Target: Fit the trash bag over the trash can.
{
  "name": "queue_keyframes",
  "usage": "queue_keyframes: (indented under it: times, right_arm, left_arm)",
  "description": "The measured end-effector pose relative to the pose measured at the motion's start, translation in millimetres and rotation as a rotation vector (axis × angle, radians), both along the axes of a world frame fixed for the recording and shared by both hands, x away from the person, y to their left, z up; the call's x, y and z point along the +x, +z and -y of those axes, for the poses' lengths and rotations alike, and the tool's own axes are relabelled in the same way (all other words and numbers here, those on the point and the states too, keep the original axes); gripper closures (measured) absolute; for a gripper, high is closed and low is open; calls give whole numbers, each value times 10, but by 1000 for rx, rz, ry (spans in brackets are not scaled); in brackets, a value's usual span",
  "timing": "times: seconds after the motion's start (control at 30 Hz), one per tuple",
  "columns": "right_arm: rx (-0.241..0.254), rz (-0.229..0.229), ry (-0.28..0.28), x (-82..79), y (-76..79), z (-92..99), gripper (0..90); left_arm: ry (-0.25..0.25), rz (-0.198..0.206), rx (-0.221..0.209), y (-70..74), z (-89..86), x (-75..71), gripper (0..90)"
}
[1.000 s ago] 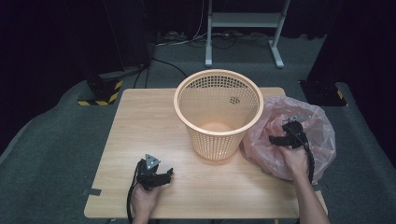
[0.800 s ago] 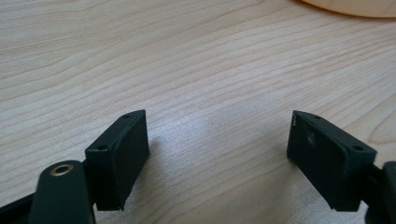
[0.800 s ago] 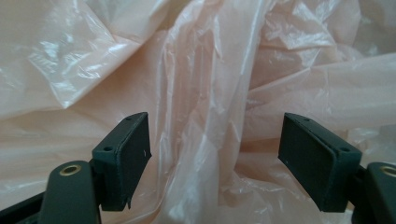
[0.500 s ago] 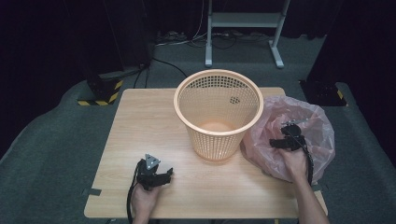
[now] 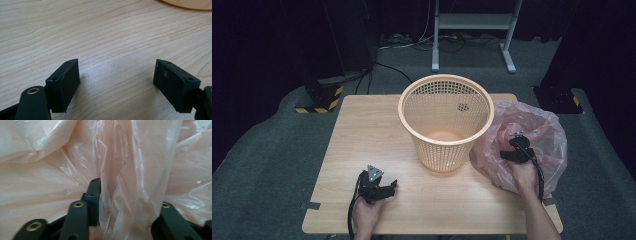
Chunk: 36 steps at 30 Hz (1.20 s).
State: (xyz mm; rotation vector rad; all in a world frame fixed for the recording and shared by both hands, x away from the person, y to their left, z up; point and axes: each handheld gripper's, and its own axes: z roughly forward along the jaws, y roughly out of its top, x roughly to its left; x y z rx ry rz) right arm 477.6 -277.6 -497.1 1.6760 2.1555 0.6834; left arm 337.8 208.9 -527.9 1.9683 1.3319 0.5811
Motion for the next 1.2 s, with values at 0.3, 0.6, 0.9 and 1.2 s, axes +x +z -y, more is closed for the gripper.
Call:
queue_keyframes:
  times: [0.3, 0.6, 0.9, 1.2]
  right_arm:
    - [-48, 15, 5, -33, -4, 26, 850]
    - [-7, 26, -3, -38, 23, 106, 880]
    - [45, 82, 17, -155, 217, 224, 883]
    - [68, 138, 35, -270, 470, 298, 883]
  left_arm:
    - [0, -1, 1, 1, 0, 0, 213]
    - [0, 0, 0, 0, 0, 0, 213]
    - [1, -1, 3, 2, -2, 6, 212]
    - [1, -1, 4, 2, -3, 9, 213]
